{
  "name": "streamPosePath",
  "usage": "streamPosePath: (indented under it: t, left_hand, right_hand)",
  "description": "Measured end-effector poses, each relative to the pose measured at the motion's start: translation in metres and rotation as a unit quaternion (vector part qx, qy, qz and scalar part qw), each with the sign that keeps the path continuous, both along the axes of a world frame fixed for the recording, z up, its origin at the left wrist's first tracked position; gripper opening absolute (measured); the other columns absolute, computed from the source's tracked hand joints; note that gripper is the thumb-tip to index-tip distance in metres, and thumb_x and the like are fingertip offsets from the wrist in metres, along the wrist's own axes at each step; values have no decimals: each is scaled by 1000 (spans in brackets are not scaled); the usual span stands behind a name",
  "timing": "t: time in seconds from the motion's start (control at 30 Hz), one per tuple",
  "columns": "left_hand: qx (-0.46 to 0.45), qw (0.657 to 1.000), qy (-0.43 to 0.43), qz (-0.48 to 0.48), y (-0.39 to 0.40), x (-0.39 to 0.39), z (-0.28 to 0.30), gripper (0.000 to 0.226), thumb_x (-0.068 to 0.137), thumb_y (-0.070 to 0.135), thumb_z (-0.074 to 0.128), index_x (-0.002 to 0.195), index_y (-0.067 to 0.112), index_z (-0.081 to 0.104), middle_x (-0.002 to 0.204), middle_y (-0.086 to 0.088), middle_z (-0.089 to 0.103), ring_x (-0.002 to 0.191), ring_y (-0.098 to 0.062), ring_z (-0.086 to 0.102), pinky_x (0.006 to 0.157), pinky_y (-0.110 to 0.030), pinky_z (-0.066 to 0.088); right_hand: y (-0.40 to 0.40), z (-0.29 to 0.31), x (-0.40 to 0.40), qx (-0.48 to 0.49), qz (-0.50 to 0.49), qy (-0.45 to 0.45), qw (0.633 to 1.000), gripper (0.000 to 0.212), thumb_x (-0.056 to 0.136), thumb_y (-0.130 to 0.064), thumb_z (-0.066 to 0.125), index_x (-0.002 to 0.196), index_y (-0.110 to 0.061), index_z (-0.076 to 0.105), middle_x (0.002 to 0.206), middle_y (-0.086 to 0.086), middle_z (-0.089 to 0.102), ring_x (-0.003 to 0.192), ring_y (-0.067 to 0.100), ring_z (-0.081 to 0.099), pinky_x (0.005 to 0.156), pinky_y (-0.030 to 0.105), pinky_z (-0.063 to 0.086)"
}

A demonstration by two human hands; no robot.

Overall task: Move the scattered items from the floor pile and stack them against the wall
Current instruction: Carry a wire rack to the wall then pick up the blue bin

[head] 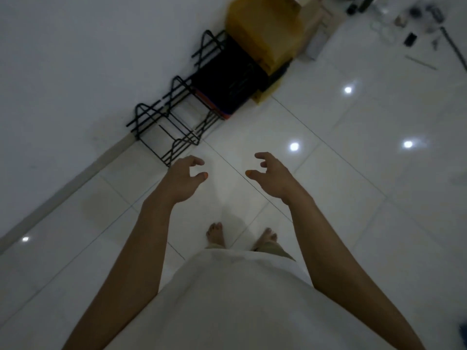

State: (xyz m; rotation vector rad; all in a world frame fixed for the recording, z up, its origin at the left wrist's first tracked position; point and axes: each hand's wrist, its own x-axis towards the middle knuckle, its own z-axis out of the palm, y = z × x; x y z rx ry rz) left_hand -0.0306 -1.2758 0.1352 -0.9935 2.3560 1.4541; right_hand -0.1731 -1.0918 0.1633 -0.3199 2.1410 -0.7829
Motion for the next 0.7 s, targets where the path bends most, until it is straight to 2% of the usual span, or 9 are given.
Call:
streamPosePath:
  t: [0.1,0.2,0.33,0.47,0.7]
  left_hand:
    - [2,999,1,-48,19,-15,-1,36,93,26,61,128,18,54,136,-5,46,122,-15,41,100,-27,32]
    - [-4,995,-6,-103,43,-28,-4,35,92,29,62,125,21,55,135,-5,47,125,-21,44,101,-33,36]
    - [-17,982,-4,-186,91,-48,-1,35,92,29,63,125,22,55,135,-5,49,123,-21,46,95,-30,37]
    - [-18,960,11,-278,162,-62,6,36,92,26,63,126,19,55,136,-8,50,125,-24,47,98,-34,39]
    - [-13,915,18,-404,295,-24,11,36,92,27,62,127,19,55,134,-7,51,122,-21,48,96,-30,39]
  right_hand:
    - [35,-1,9,4,-56,-3,998,64,92,-33,65,147,-22,35,147,11,39,131,22,44,101,31,40]
    - [69,-1,19,3,-111,-4,994,65,91,-35,65,147,-23,35,147,11,39,130,22,45,105,38,42]
    - [129,1,40,1,-192,0,981,65,91,-34,66,147,-23,35,147,11,40,131,22,45,107,41,42]
    - [206,-1,70,7,-285,-7,959,65,91,-35,65,147,-22,35,147,11,40,128,23,47,106,42,42]
    - [324,-1,159,-3,-413,-23,910,64,91,-34,65,147,-23,35,146,11,40,125,23,50,104,41,44]
